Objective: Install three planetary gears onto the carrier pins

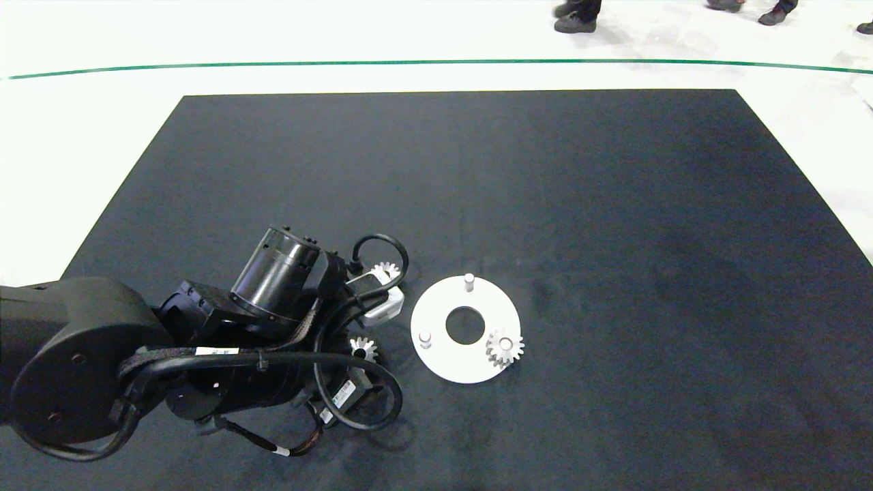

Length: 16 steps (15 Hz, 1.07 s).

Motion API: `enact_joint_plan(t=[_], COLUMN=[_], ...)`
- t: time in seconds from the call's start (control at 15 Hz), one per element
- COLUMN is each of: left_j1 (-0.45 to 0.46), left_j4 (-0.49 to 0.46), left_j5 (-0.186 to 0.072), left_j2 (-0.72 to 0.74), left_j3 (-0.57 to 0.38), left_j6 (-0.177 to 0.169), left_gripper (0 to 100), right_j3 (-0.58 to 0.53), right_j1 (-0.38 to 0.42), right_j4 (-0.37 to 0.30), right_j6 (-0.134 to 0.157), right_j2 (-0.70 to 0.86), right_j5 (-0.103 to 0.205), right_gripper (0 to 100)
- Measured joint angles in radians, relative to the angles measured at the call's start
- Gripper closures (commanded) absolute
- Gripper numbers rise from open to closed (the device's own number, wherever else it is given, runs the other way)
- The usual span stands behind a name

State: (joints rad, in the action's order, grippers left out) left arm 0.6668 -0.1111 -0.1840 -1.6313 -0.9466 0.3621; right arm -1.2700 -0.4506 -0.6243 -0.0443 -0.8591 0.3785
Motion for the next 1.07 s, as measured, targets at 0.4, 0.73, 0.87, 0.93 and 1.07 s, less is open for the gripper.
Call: enact_joint_plan(t=[0.4, 0.73, 0.87, 0.93, 1.07], left_j1=[0.004, 0.008, 0.008, 0.008, 0.008], left_j4=[0.001, 0.001, 0.001, 0.001, 0.001], left_j5=[0.000, 0.000, -0.001, -0.001, 0.000], left_j2=[0.000, -0.001, -0.001, -0.001, -0.001], left_j3=[0.005, 0.003, 0.003, 0.003, 0.002], left_j6=[-0.002, -0.003, -0.003, -0.002, -0.003], left_gripper=[38, 47, 52, 53, 58], right_j3=[0.000, 0.000, 0.000, 0.000, 0.000], right_j1=[0.000, -0.001, 0.000, 0.000, 0.000], right_j4=[0.000, 0.000, 0.000, 0.000, 0.000], right_j6=[0.000, 0.000, 0.000, 0.000, 0.000], right_j2=[0.000, 0.000, 0.000, 0.000, 0.000], right_j5=[-0.001, -0.002, -0.001, -0.001, -0.001], right_gripper=[0, 0, 0, 0, 0])
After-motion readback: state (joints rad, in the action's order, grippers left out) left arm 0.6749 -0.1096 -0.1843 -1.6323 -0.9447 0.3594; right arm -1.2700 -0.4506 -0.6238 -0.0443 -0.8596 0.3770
